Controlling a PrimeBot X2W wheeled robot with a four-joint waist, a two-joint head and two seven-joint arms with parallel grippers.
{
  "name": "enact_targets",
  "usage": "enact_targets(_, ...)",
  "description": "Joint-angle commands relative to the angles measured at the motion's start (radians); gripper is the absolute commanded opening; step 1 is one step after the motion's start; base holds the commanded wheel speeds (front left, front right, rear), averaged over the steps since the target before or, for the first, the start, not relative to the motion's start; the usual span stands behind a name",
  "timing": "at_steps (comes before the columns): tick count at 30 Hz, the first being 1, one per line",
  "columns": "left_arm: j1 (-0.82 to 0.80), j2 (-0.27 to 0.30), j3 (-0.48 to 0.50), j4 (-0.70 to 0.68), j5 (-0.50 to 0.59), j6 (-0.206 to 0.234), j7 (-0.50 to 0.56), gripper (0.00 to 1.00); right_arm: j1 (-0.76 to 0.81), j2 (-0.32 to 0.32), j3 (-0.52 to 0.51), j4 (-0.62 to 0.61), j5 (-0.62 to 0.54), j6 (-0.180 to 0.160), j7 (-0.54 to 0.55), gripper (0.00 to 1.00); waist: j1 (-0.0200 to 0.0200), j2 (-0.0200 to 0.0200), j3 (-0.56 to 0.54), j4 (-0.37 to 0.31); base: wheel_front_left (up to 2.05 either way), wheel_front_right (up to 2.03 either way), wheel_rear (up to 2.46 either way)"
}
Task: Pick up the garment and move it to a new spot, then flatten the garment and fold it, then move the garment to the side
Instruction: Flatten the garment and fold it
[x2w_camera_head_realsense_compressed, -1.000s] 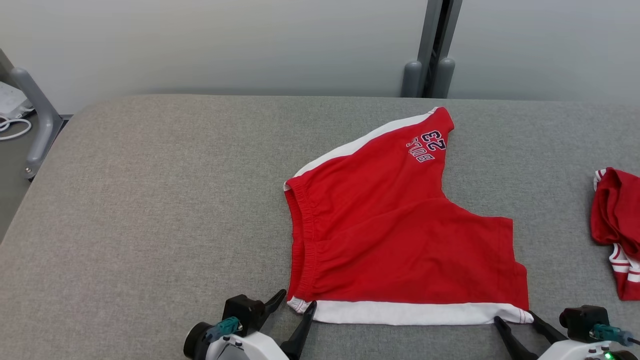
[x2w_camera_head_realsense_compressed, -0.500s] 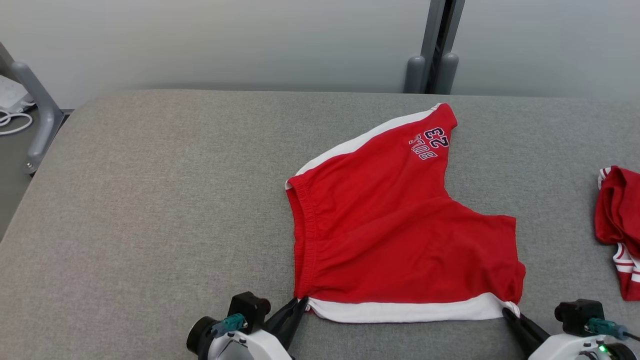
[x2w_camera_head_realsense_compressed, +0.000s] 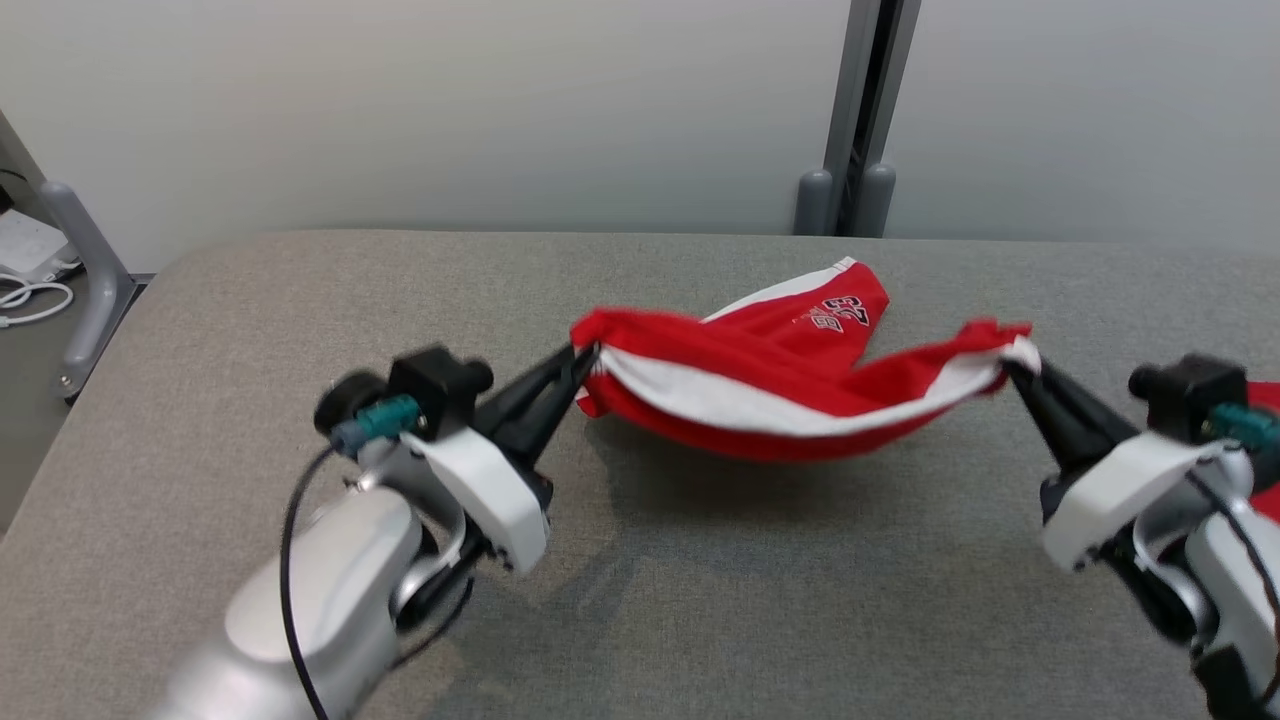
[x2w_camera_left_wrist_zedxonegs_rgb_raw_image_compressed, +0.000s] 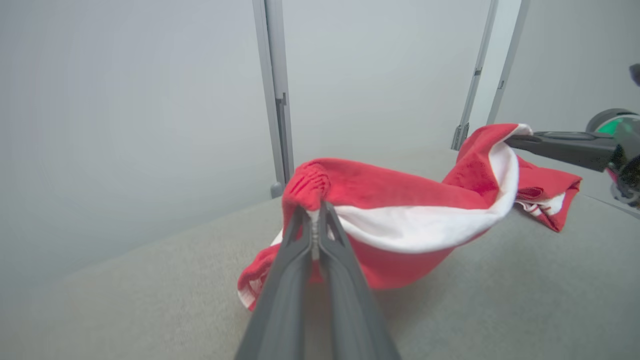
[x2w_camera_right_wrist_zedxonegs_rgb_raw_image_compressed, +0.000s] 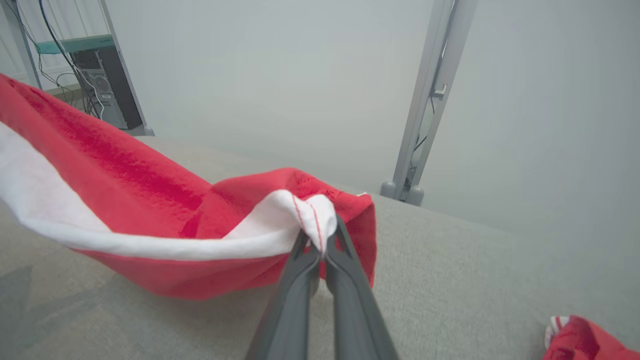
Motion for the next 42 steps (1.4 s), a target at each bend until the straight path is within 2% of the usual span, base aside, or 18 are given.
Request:
enact_targets(1,-0.080,0.024,0.002,-0.043,-0.019,-0.001,0.031,0.00,-0.067,-0.009,-0.014,-0.019,-0.008,0.000,0.004,0.00,0.0000,0.0000,-0.016,-0.006,0.00,0.00,0.00)
enact_targets(3,-0.176,0.052,0.024,-0.079,-0.031,-0.001,0.062,0.00,-0.144,-0.005,-0.027,-0.028,-0.016,0.000,0.002,0.00,0.0000,0.0000,-0.026,-0.011,0.00,0.00,0.00)
enact_targets(6,-0.296,0.057,0.074,-0.098,-0.067,-0.001,0.100,0.00,-0.260,0.015,-0.044,-0.016,-0.039,0.000,-0.007,0.00,0.0000,0.0000,-0.033,-0.019,0.00,0.00,0.00)
enact_targets(12,-0.446,0.056,0.122,-0.012,-0.074,0.021,0.136,0.00,-0.443,0.083,-0.054,0.094,-0.150,0.000,-0.007,0.00,0.0000,0.0000,-0.039,-0.037,0.00,0.00,0.00)
enact_targets(16,-0.477,0.048,0.129,0.044,-0.061,0.031,0.112,0.00,-0.511,0.120,-0.071,0.162,-0.203,0.000,-0.035,0.00,0.0000,0.0000,-0.039,-0.039,0.00,0.00,0.00)
enact_targets(18,-0.481,0.037,0.141,0.071,-0.068,0.043,0.086,0.00,-0.536,0.134,-0.118,0.187,-0.209,0.000,-0.070,0.00,0.0000,0.0000,-0.037,-0.037,0.00,0.00,0.00)
enact_targets(20,-0.473,0.031,0.108,0.095,-0.057,0.028,0.095,0.00,-0.518,0.160,-0.051,0.221,-0.213,0.001,-0.025,0.00,0.0000,0.0000,-0.037,-0.036,0.00,0.00,0.00)
enact_targets(24,-0.474,0.029,0.115,0.128,-0.064,0.029,0.064,0.00,-0.551,0.141,-0.053,0.236,-0.235,-0.001,-0.071,0.00,0.0000,0.0000,-0.032,-0.034,0.00,0.00,0.00)
enact_targets(29,-0.483,0.016,0.109,0.182,-0.073,0.017,0.042,0.00,-0.575,0.173,-0.033,0.290,-0.247,0.000,-0.082,0.00,0.0000,0.0000,-0.021,-0.039,0.00,0.00,0.00)
enact_targets(36,-0.572,0.044,0.055,0.263,-0.046,0.004,0.082,0.00,-0.724,0.181,0.056,0.368,-0.231,0.000,-0.024,0.00,0.0000,0.0000,0.094,-0.049,0.00,0.00,0.00)
enact_targets(42,-0.726,0.082,-0.006,0.295,-0.053,-0.001,0.128,0.00,-0.959,0.189,0.100,0.445,-0.220,0.000,0.039,0.00,0.0000,0.0000,0.279,-0.063,0.00,0.00,0.00)
